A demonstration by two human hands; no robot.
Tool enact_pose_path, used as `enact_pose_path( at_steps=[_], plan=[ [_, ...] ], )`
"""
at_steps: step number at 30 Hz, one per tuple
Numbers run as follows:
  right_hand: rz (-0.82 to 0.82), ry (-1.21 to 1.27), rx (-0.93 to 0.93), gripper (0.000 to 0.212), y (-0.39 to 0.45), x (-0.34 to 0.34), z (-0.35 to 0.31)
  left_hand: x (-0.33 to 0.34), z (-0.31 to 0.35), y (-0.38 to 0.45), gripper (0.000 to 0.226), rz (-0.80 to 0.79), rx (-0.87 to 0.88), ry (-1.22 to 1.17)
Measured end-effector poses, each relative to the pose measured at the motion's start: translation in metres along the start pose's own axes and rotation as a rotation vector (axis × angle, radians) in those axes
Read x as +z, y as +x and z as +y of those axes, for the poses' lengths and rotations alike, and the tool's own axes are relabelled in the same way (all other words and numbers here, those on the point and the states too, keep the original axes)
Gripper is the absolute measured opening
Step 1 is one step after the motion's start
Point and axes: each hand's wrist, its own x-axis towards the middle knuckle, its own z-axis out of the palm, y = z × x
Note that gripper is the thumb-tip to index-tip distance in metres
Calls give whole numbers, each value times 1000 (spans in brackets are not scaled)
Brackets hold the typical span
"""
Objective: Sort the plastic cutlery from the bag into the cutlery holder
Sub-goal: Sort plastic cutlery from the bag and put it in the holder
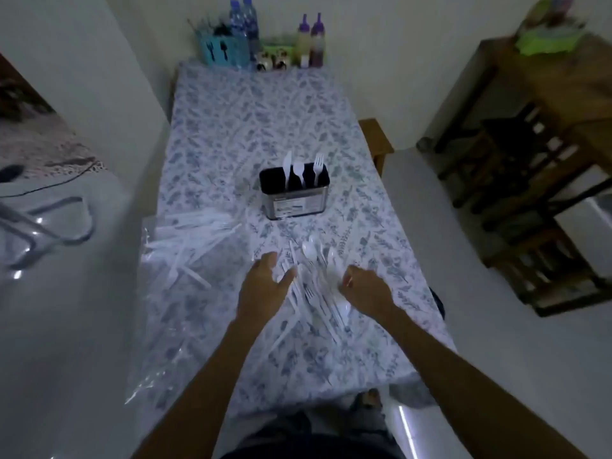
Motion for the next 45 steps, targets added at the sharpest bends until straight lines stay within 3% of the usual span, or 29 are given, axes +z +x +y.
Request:
enact_pose_path(
  at_steps=[3, 16, 20, 25, 29, 33, 36, 40, 42, 45],
  plan=[
    [-70, 15, 112, 21, -16, 29, 11, 16, -3, -18, 44, 0, -135, -204],
    [71, 3, 97, 14, -16, 61, 25, 39, -18, -41, 17, -73, -122, -205],
    [88, -23, 100, 14, -20, 64, 24, 48, -24, -39, 17, -108, -153, -237],
    [114, 251, 193, 22, -28, 60, 25, 66, -25, -30, 31, -196, -219, -296],
    [96, 430, 80, 23, -54, 50, 18, 84, -14, -11, 56, -247, -388, -524],
    [-44, 461, -53, 22, -71, 43, 16, 99, 13, -3, 29, -250, -526, -847],
    [14, 525, 32, 23, -41, 34, 30, 110, 17, 1, 24, -106, -568, -778],
    [61, 280, 161, 38, 9, 37, 54, 124, 11, -5, 22, -61, -623, -660],
    [25, 230, 154, 40, 22, 47, 56, 123, 15, -11, 21, -55, -509, -485],
    [14, 275, 171, 33, 24, 50, 58, 117, 30, -14, 20, -105, -166, -106]
  ],
)
